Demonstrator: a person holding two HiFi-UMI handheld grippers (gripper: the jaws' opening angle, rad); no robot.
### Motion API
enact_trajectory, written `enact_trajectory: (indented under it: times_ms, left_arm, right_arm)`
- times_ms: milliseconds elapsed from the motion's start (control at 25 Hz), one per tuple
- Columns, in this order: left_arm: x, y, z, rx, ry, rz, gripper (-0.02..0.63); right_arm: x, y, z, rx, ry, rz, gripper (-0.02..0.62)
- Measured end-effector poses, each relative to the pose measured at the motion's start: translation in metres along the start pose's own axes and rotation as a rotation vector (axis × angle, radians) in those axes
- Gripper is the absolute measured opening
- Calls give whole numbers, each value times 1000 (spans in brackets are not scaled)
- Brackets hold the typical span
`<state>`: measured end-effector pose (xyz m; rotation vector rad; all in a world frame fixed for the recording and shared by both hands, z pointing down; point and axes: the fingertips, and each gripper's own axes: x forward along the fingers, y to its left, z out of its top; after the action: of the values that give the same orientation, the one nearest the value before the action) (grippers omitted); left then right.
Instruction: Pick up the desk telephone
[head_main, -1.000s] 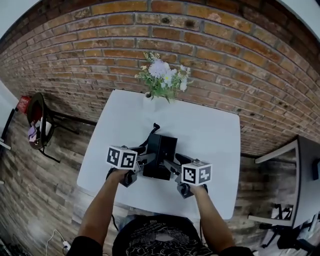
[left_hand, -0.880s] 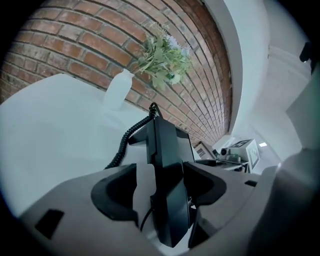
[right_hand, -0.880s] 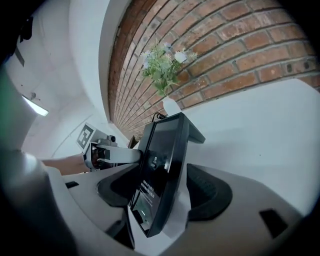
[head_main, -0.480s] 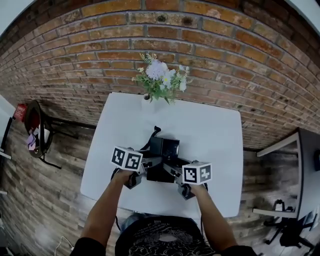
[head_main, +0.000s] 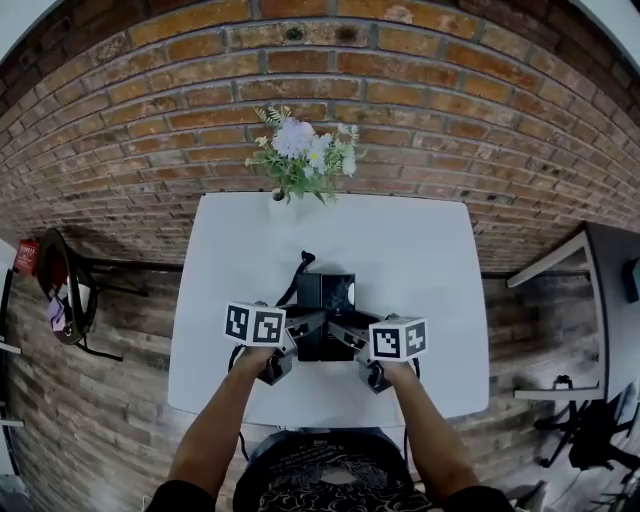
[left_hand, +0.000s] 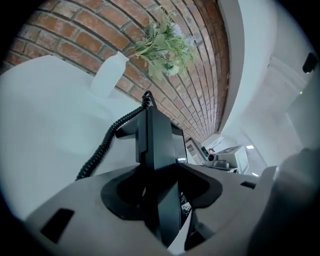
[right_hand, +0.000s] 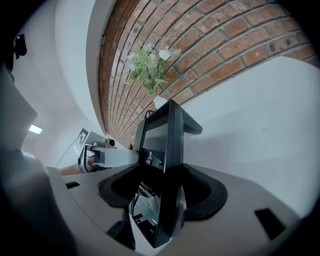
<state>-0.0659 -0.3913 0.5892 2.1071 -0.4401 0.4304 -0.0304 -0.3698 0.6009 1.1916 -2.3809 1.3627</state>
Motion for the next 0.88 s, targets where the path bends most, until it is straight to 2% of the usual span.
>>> enact_trajectory:
  times_ms: [160,400,880]
  left_arm:
    - [0,-3,0,-7,-29,-3,202]
    - [-11,-14,13,31,-96,-11,202]
    - [-62,-71,79,189,-290,-33,202]
  right_arm:
    - [-3,1,0,8,-16,-8,256]
    - [-9,13,13,-35,-63,-24,253]
    - [-39,78,84,-231,-222,-8,253]
